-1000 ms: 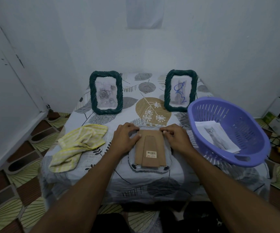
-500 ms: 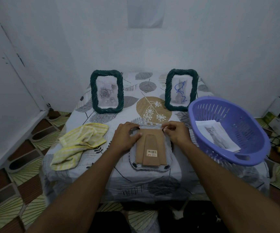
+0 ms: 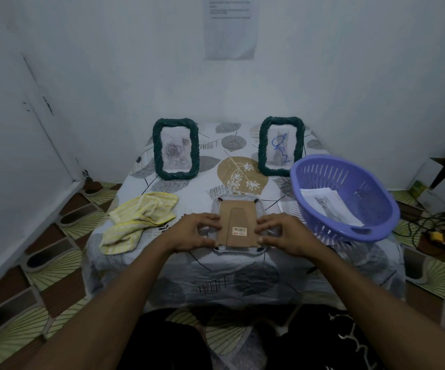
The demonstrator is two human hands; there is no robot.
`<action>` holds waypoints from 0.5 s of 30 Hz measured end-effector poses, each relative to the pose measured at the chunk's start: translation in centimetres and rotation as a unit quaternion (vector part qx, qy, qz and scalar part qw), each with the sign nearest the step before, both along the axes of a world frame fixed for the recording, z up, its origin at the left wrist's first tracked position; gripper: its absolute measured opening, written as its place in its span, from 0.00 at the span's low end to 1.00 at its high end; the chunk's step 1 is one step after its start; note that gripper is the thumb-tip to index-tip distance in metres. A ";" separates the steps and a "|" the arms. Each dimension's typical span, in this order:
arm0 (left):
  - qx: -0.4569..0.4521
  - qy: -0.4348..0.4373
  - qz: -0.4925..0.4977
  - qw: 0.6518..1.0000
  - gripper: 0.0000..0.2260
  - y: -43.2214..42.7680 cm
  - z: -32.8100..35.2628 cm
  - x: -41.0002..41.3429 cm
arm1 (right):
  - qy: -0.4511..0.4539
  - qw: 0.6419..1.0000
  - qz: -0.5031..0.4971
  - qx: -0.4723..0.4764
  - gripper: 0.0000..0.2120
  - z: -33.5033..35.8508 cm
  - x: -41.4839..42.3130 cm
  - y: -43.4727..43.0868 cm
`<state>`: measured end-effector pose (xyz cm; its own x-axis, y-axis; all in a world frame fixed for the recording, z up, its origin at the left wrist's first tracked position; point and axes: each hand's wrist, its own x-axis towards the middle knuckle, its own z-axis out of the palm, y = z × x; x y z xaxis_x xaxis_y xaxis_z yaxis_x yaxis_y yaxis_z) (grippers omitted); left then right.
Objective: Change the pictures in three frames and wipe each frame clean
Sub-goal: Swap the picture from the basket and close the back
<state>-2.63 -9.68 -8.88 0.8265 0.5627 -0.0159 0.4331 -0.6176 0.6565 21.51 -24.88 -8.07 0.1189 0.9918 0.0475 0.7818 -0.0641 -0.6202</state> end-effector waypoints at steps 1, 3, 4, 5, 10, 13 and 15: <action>-0.004 0.007 -0.003 1.000 0.24 0.0 0.1 0.1 | 0.002 1.000 0.000 -0.011 0.14 0.1 0.1 -0.1; -0.011 0.007 -0.001 1.000 0.24 0.0 0.2 0.0 | 0.011 1.000 -0.003 -0.019 0.15 0.1 0.1 0.0; -0.012 0.004 -0.001 1.000 0.24 -0.1 0.1 0.0 | 0.015 1.000 -0.004 -0.019 0.15 0.1 0.1 -0.1; -0.011 0.000 -0.001 1.000 0.24 -0.1 0.0 -0.1 | 0.016 1.000 -0.006 -0.021 0.15 0.0 0.0 -0.1; 0.027 -0.006 0.007 1.000 0.23 -0.4 -0.1 -0.1 | 0.029 0.999 -0.018 -0.023 0.15 -0.3 -0.2 0.0; 0.062 -0.028 0.019 0.998 0.21 -0.7 -0.3 0.1 | 0.028 0.999 -0.018 -0.025 0.15 -0.5 -0.1 0.1; 0.069 -0.051 0.028 0.996 0.18 -1.0 -0.8 0.1 | 0.026 0.999 -0.019 -0.023 0.15 -0.6 0.0 0.1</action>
<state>-2.52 -10.63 -9.64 0.7869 0.5995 0.1462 0.4054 -0.6809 0.6099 21.51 -24.82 -8.69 0.1570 0.9876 -0.0059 0.7457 -0.1225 -0.6549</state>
